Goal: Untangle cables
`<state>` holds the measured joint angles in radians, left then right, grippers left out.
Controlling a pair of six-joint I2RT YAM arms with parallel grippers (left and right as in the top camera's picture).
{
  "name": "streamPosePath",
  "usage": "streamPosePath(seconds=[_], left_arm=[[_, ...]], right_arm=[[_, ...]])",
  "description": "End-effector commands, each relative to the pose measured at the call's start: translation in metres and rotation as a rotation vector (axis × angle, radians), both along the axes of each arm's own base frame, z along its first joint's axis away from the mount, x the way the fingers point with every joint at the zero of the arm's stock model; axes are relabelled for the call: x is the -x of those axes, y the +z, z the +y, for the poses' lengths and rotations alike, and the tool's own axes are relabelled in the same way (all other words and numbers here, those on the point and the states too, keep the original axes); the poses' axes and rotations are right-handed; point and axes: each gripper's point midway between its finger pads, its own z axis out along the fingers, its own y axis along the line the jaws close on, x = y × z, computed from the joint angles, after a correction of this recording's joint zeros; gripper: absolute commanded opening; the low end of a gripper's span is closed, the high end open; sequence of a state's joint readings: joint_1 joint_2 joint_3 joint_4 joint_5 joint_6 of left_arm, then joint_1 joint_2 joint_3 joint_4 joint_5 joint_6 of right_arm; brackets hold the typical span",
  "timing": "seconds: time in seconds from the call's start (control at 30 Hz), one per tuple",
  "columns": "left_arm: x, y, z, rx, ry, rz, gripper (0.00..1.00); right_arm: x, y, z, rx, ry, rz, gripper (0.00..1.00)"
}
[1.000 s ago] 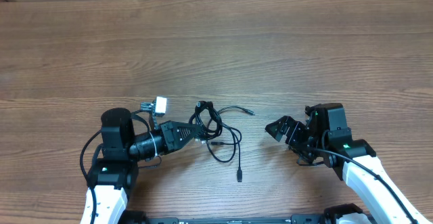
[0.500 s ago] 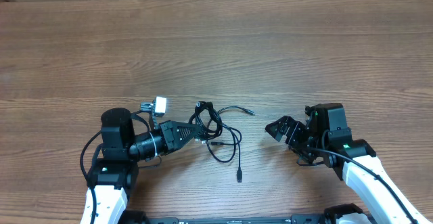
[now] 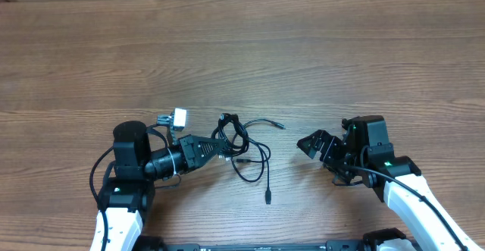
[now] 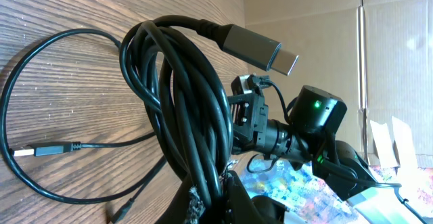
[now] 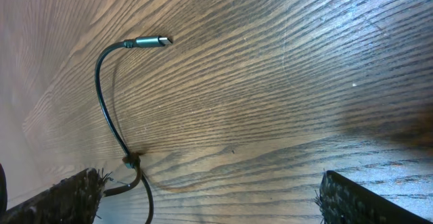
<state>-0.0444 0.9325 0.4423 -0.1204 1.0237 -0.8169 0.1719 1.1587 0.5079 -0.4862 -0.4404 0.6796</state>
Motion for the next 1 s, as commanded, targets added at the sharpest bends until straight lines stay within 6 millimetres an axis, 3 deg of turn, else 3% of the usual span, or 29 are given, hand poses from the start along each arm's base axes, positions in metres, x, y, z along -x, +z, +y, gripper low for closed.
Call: streamPosePath(seconds=[0.0, 0.33, 0.57, 0.97], left_arm=[[-0.001, 0.01, -0.001, 0.009, -0.005, -0.022, 0.04], [-0.005, 0.005, 0.001, -0.044, 0.003, -0.076, 0.04], [-0.007, -0.056, 0.028, -0.349, 0.157, 0.048, 0.04], [-0.01, -0.069, 0.015, -0.37, 0.119, 0.064, 0.04]], right_arm=[[0.0, -0.001, 0.0, 0.01, 0.015, -0.011, 1.0], [0.0, -0.001, 0.0, 0.01, 0.015, -0.011, 1.0], [0.0, -0.001, 0.0, 0.01, 0.015, -0.011, 1.0], [0.0, -0.001, 0.0, 0.01, 0.015, -0.011, 1.0]])
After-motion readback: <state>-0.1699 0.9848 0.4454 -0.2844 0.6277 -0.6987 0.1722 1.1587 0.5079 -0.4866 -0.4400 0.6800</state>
